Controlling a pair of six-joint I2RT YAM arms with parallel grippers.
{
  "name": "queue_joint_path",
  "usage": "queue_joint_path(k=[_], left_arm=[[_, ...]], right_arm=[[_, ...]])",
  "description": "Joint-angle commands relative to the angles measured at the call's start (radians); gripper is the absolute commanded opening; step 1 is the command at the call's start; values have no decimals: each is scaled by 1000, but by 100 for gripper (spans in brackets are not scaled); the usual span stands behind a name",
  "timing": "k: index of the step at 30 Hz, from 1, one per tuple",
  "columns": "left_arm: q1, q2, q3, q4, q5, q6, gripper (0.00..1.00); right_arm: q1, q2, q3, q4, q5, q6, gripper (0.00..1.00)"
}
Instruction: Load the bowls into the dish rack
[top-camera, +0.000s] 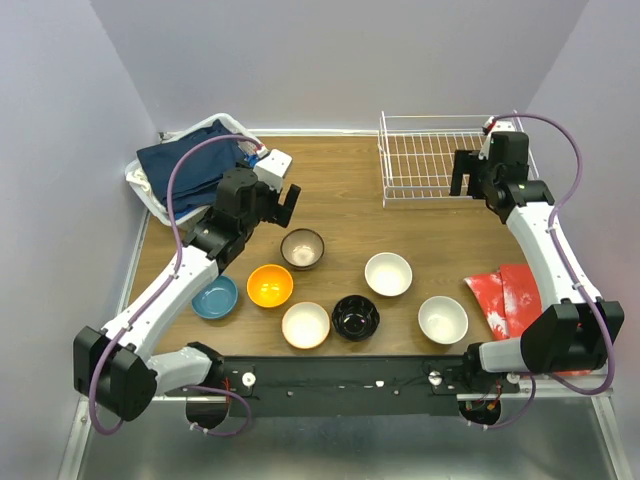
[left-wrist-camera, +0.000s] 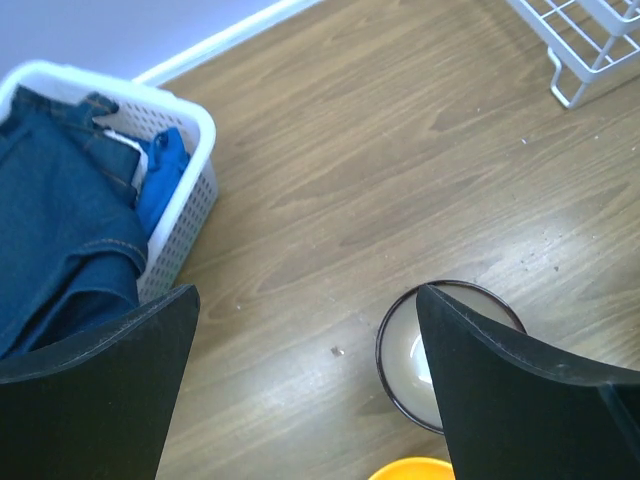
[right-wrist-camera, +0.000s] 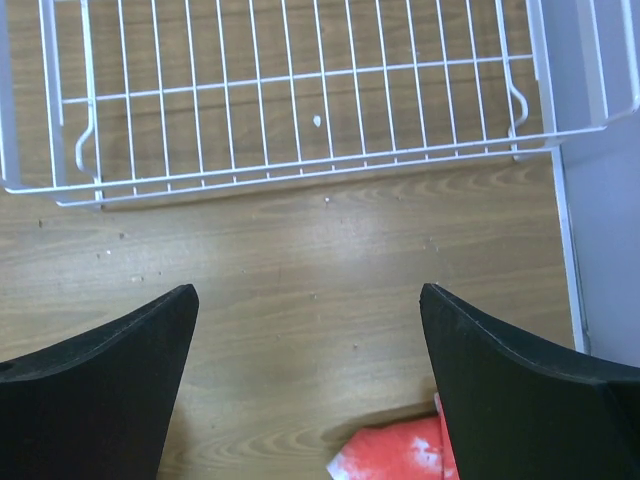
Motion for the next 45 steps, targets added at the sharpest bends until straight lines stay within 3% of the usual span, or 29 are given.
queue_joint_path(k=[1, 6, 11, 15, 21, 25, 33, 40, 45], left_arm=[[5, 40, 55, -67, -18, -94, 99], [5, 83, 118, -130, -15, -198, 99], [5, 90, 135, -195, 34, -266, 99], [5, 116, 161, -265, 55, -254, 99], [7, 47, 92, -216, 49, -229, 99], [31, 12, 55, -205, 55, -226, 99], [62, -28, 27, -210, 72, -219, 99], [61, -66, 18, -219, 112, -179, 99], [64, -68, 12, -210, 101, -162, 99]], right_arm=[[0, -4, 34, -19, 5, -60, 100], [0, 46, 132, -57, -226, -253, 100], [0, 179, 294, -244, -414, -433, 96], [2, 262, 341, -283, -451, -442, 90], [11, 318, 344, -206, -491, -311, 87], [63, 367, 373, -138, -416, -168, 85], [261, 552, 520, -65, -190, -70, 85], [311, 726, 673, -33, 55, -23, 80], [324, 782, 707, -31, 108, -23, 74]])
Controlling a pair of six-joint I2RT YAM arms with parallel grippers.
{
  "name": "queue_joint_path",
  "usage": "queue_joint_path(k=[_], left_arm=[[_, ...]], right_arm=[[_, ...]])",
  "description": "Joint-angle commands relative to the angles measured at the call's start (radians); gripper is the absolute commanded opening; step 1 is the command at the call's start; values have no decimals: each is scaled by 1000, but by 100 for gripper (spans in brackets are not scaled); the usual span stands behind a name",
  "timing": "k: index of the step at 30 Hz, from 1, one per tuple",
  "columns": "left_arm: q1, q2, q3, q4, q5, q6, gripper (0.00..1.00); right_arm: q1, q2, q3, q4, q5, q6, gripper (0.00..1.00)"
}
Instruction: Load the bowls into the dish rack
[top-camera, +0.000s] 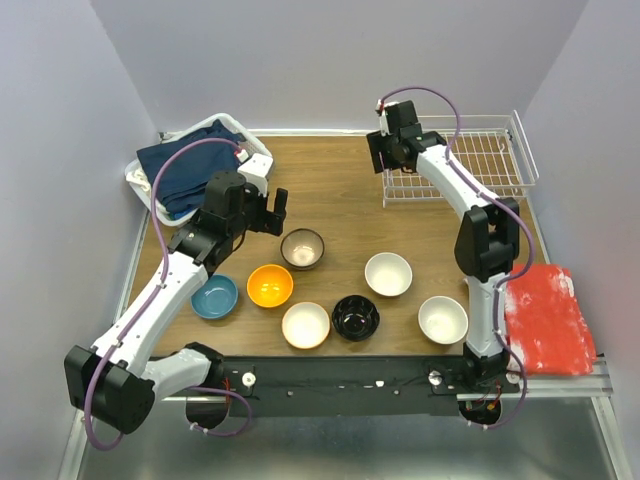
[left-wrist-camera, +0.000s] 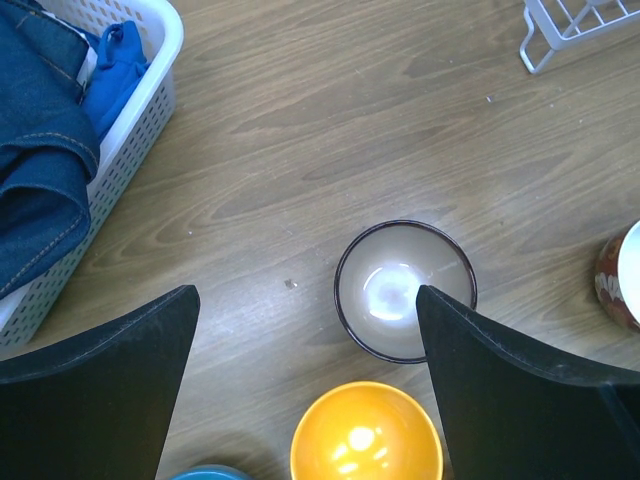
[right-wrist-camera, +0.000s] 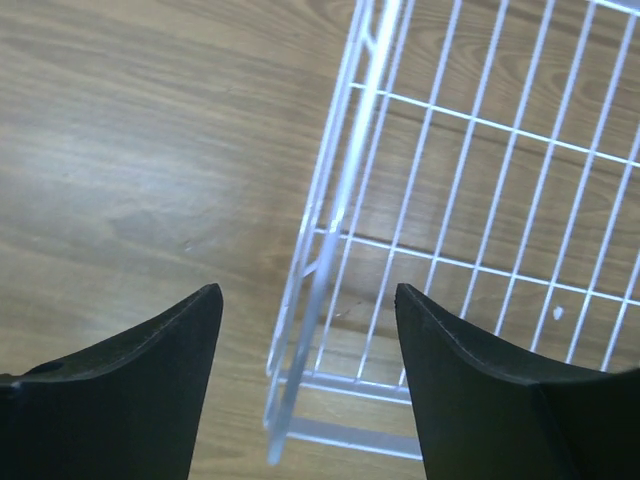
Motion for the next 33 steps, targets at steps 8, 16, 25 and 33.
queue_joint_path(k=[8, 16, 25, 33], left_arm=[[17, 8, -13, 26, 25, 22, 99], [17, -9, -58, 33, 25, 20, 99], [17, -44, -76, 31, -10, 49, 99], [15, -75, -93, 30, -23, 63, 99]], right_arm=[[43, 39, 27, 25, 144, 23, 7], [149, 22, 43, 15, 157, 74, 1], [232, -4, 50, -82, 208, 343, 1], [278, 60, 144, -88, 134, 506, 1]])
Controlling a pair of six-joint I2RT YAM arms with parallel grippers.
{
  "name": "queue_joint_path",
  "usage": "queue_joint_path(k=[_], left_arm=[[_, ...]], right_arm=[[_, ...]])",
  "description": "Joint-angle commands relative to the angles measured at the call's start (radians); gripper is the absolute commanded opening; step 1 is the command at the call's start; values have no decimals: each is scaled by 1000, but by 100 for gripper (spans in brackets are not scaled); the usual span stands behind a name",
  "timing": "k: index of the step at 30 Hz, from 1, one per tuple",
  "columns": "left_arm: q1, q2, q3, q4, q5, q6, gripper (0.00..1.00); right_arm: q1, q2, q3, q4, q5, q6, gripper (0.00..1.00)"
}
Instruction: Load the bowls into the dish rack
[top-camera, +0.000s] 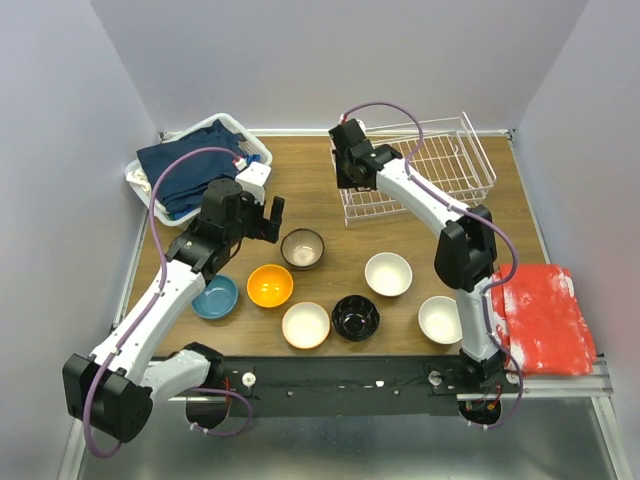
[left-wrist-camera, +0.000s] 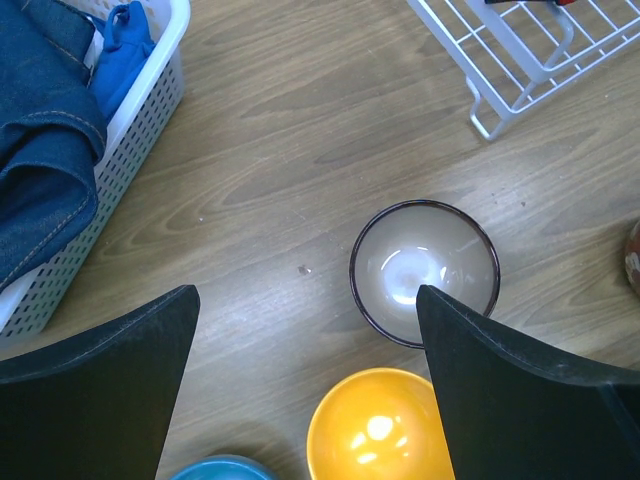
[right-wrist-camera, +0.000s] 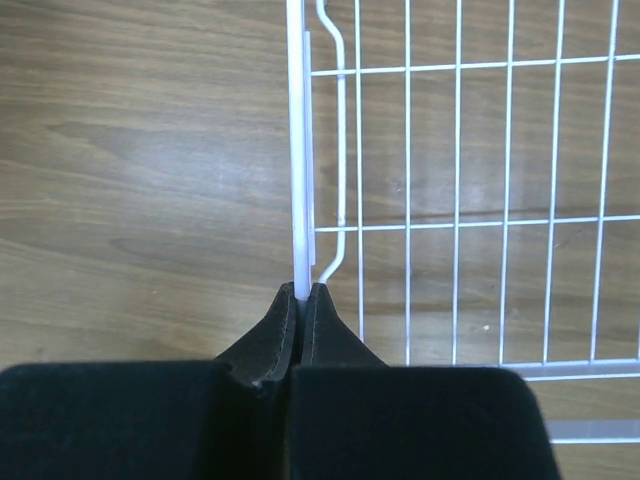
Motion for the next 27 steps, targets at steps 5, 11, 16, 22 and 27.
queue_joint_path(k=[5, 11, 16, 22, 27], left_arm=[[3, -24, -14, 10, -21, 3, 99], [-17, 53, 67, 30, -24, -7, 99], [-25, 180, 186, 50, -23, -74, 99], [-28, 369, 317, 13, 2, -192, 96], [-28, 416, 334, 27, 5, -206, 97]], right_arm=[[50, 86, 188, 16, -87, 112, 45], [32, -52, 75, -1, -55, 60, 76], [-152, -169, -53, 4, -1, -6, 76], [-457, -173, -88, 51, 54, -144, 77], [-588, -149, -96, 87, -11, -294, 78]])
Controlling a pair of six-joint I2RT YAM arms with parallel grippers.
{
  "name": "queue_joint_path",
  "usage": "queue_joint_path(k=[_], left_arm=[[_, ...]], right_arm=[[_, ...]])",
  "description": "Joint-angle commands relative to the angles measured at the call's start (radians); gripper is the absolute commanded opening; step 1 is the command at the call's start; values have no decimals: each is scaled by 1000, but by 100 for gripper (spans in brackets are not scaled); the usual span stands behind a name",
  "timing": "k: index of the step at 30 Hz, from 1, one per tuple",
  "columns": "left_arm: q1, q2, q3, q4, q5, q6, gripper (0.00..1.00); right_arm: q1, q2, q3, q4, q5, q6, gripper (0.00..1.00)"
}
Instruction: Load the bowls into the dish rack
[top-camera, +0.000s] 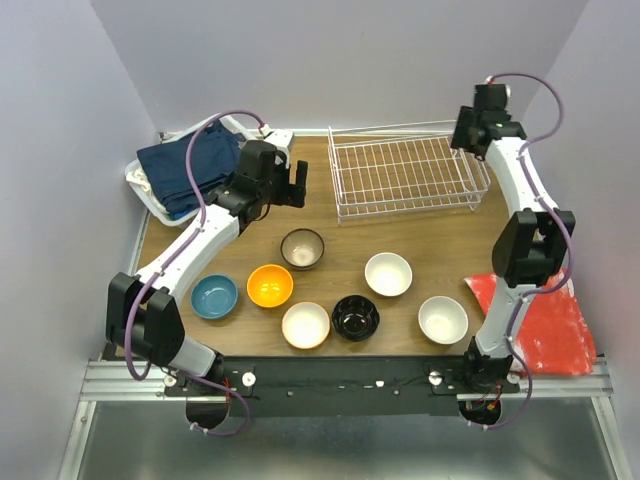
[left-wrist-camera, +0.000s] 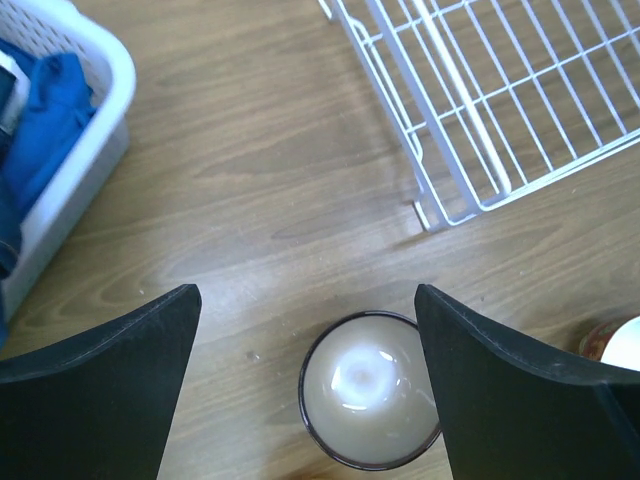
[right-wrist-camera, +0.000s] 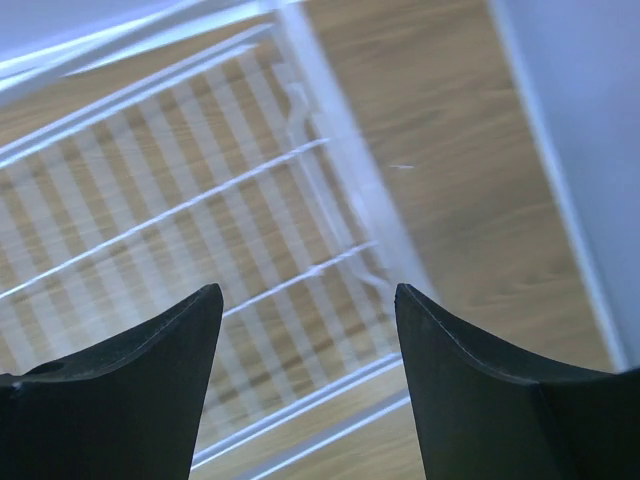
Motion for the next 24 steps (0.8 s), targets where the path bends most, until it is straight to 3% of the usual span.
queue_joint_path(k=[1, 7, 12, 15, 19, 22, 24], left_arm=[[-3, 33, 28, -10, 20, -59, 97], [-5, 15, -15, 15, 62, -97, 97], [-5, -1, -53, 12, 69, -99, 98], [-5, -11, -70, 15, 64, -96, 98], [-5, -21, -84, 23, 53, -89, 98], [-5, -22, -99, 33, 55, -89, 98], [-5, -21, -105, 36, 58, -91, 98]], right_arm=[[-100, 18, -21, 27, -49, -170, 79], [-167, 62, -5, 21, -91, -249, 85], [-170, 110, -29, 16, -114, -279, 81], [-170, 116, -38, 26, -100, -263, 66], [-170, 110, -38, 16, -118, -243, 34], [-170, 98, -46, -3, -152, -221, 23], [-170, 87, -55, -16, -169, -206, 21]])
